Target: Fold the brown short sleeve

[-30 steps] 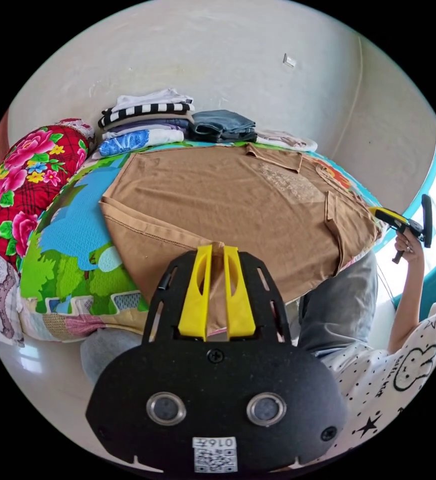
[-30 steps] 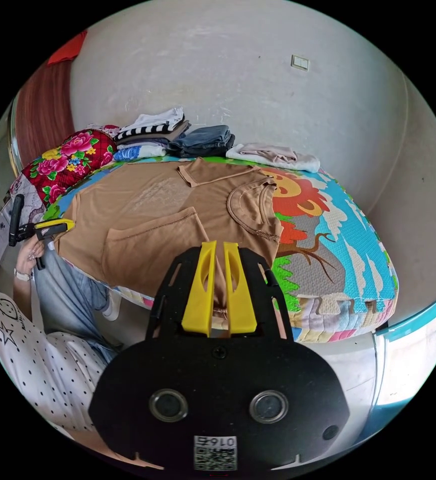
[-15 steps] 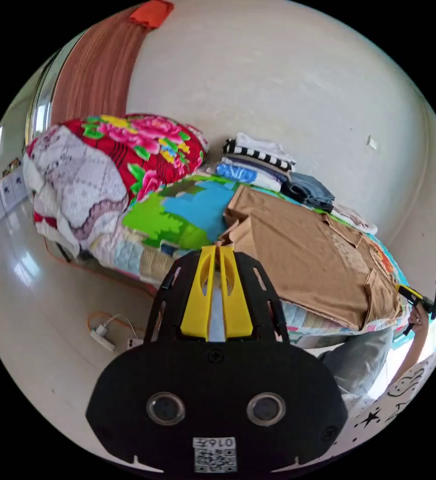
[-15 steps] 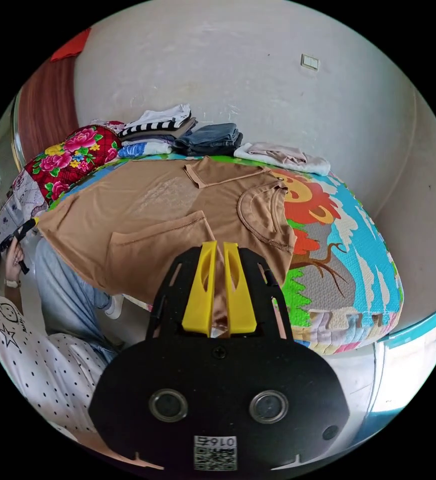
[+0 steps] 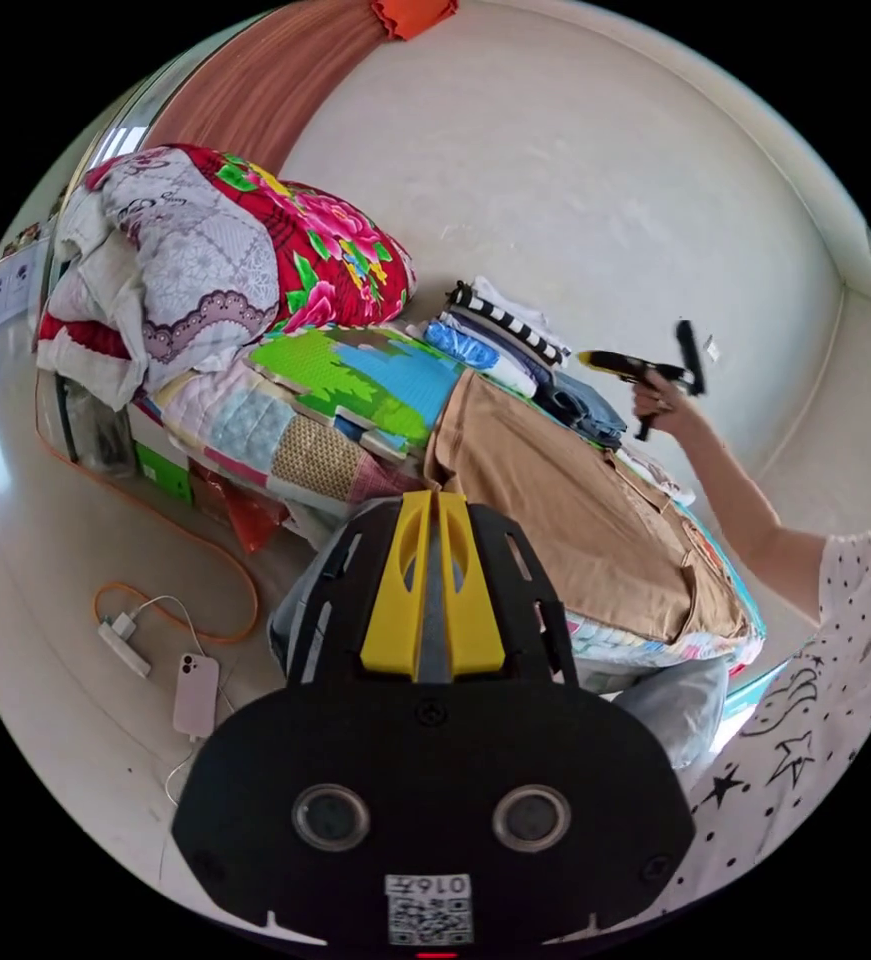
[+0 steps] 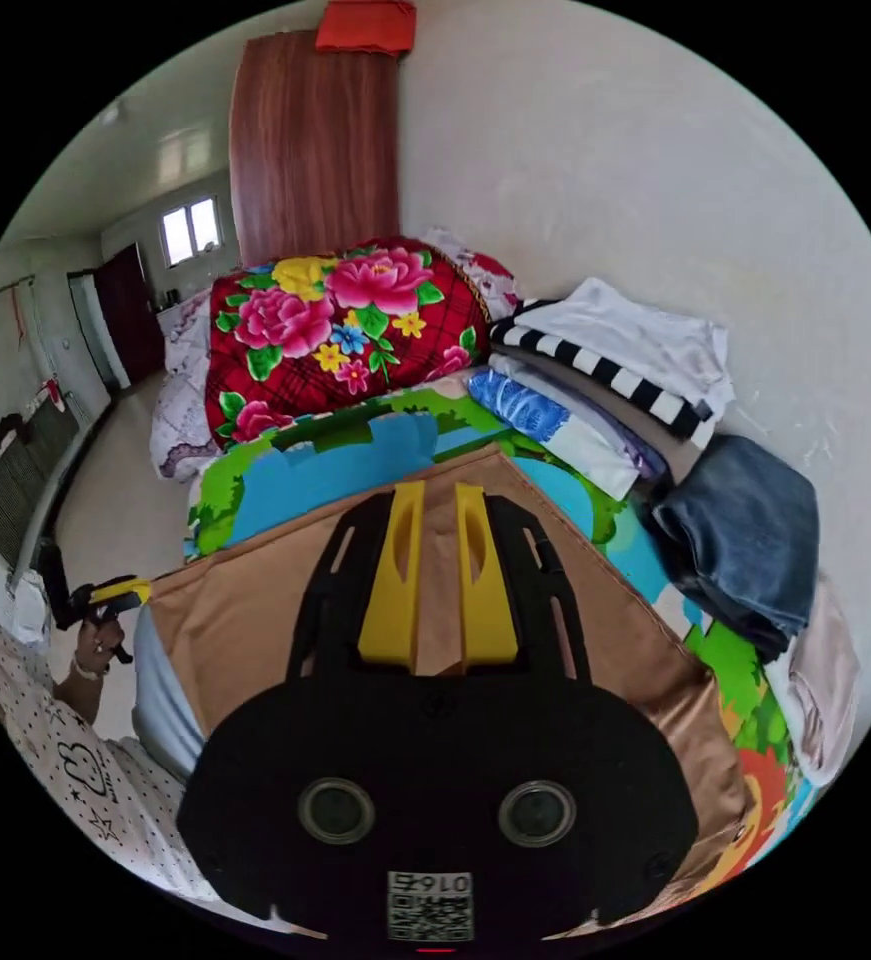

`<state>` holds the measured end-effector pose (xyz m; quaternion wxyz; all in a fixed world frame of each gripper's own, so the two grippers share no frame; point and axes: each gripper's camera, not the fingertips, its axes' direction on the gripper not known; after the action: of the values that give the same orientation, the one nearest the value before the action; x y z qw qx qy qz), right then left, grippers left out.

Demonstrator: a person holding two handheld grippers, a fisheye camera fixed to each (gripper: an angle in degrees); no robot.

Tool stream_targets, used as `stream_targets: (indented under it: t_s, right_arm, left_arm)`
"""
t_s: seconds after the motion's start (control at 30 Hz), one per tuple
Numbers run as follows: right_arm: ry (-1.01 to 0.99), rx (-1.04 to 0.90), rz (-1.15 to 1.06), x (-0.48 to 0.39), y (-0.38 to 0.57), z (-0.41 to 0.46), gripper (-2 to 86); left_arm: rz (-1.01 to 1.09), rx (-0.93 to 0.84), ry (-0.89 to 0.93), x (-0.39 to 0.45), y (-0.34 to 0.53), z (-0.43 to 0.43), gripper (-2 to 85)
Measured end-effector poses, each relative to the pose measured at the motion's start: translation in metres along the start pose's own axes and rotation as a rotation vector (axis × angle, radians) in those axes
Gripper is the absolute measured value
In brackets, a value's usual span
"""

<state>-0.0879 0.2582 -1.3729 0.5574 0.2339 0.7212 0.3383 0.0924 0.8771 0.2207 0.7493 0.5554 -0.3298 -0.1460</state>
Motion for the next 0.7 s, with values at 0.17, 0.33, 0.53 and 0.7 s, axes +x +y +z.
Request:
stream_targets:
  t_s: [0.17, 0.33, 0.53, 0.7]
  right_arm:
    - [0.112, -0.294, 0.007, 0.052, -0.113, 0.180, 8.9]
    - [0.120, -0.352, 0.083, 0.096, -0.180, 0.293, 10.4]
    - [0.068, -0.452, 0.065, 0.131, -0.222, 0.375, 5.7]
    - [0.084, -0.434, -0.022, 0.143, -0.240, 0.401, 1.9]
  left_arm:
    - [-0.023, -0.007, 0.055, -0.023, 0.004, -0.005, -0.9]
    - [0.021, -0.019, 0.067, -0.035, 0.004, -0.006, -0.9]
    - [0.109, 0.013, 0.067, -0.041, 0.013, -0.008, -0.9]
    - [0.135, 0.021, 0.082, -0.043, 0.015, -0.008, -0.9]
